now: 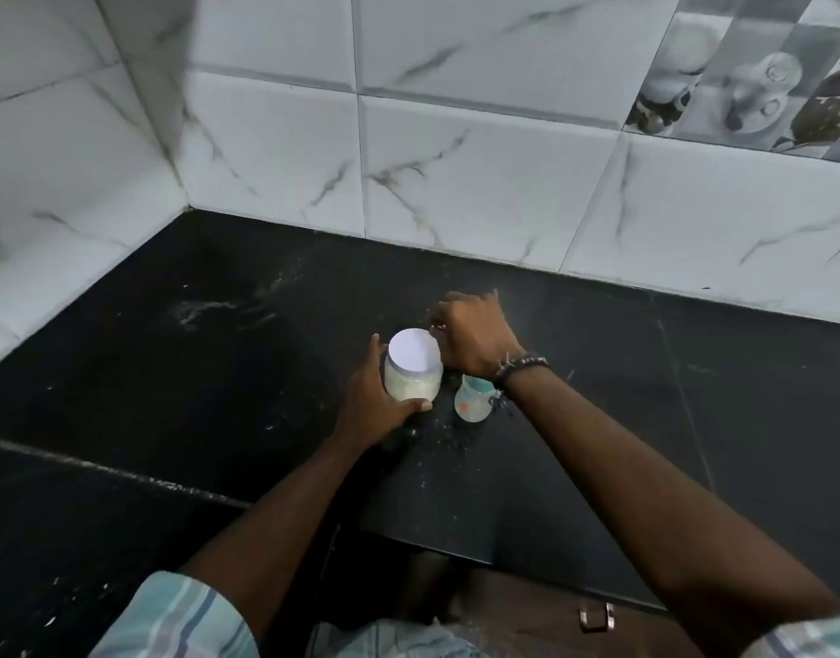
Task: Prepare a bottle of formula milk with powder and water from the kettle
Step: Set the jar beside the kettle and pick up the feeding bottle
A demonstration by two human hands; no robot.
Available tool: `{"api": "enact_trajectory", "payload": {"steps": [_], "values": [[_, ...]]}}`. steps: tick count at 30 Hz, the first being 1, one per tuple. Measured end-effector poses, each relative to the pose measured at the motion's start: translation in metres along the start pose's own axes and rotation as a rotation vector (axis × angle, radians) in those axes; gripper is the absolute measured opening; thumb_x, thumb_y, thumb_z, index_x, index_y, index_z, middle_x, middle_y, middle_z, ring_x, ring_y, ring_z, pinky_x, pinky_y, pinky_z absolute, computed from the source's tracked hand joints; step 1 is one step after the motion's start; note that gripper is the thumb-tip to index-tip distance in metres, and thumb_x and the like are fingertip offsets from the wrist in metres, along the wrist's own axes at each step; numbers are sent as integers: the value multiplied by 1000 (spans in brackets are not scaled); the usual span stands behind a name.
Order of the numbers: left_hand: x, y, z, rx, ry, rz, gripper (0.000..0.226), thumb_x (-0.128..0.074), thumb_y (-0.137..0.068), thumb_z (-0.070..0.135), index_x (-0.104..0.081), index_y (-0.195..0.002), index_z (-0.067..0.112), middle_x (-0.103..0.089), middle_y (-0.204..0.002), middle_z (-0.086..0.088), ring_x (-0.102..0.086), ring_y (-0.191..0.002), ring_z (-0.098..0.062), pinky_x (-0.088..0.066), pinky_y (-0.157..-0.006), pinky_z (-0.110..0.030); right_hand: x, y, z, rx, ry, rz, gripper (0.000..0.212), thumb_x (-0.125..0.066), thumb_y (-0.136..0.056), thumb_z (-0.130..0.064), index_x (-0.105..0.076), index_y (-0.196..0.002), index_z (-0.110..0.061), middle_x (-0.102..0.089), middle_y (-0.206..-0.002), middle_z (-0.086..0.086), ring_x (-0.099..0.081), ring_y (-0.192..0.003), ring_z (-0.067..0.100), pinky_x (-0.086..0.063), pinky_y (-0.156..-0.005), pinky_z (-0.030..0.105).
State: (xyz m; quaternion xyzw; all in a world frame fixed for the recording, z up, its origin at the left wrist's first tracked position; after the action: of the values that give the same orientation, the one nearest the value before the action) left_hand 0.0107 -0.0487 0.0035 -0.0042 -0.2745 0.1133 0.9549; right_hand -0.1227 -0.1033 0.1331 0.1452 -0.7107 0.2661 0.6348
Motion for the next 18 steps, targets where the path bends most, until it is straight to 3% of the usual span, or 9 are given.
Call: {"api": "enact_trajectory", "payload": {"steps": [3, 6, 11, 15, 18], "values": [[-5, -2, 0, 46, 53, 15, 128, -93, -49, 44, -22, -152, 17, -37, -154, -4, -38, -139, -21, -36, -113, -40, -6, -15, -14, 63, -1, -135, 19, -63, -86, -25, -68, -99, -11, -67, -105, 9, -64, -97, 31, -46, -75, 36], [-13, -3, -6, 100, 112, 36, 124, -87, -39, 57, -34, -145, 22, -50, -143, 1, -50, -129, -18, -45, -105, -44, -12, -24, -24, 53, 41, -229, 37, -70, -81, -40, -65, -102, -10, -65, -108, 12, -65, -98, 32, -52, -74, 36], [-19, 0, -8, 123, 214, 71, 109, -92, -42, 44, -46, -138, 23, -58, -133, 4, -56, -121, -14, -50, -101, -42, -29, -31, -25, 38, 83, -401, 62, -73, -71, -62, -64, -111, -15, -69, -106, 6, -66, -96, 27, -56, -74, 36], [-15, 2, -11, 111, 213, 89, 96, -94, -45, 39, -53, -131, 24, -63, -123, 7, -61, -111, -9, -53, -95, -38, -31, -30, -29, 84, 90, -403, 62, -74, -70, -62, -61, -109, -16, -69, -105, 6, -66, -96, 28, -48, -67, 33], [-11, 8, -14, 90, 196, 79, 93, -93, -47, 39, -54, -129, 24, -63, -122, 9, -60, -110, -6, -53, -95, -36, -32, -28, -34, 104, 84, -392, 61, -73, -69, -62, -62, -108, -16, -70, -103, 7, -67, -95, 30, -50, -68, 33]]}}
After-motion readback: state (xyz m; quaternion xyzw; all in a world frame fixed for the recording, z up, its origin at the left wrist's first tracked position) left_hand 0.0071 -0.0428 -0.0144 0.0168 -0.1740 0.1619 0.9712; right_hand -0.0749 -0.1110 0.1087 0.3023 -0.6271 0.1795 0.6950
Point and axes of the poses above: each hand's wrist, its own y-axis away from the middle knuckle, its own x-axis out of the back of the hand, z = x × y, the point moved 5 cm from there along -y, towards the middle knuckle
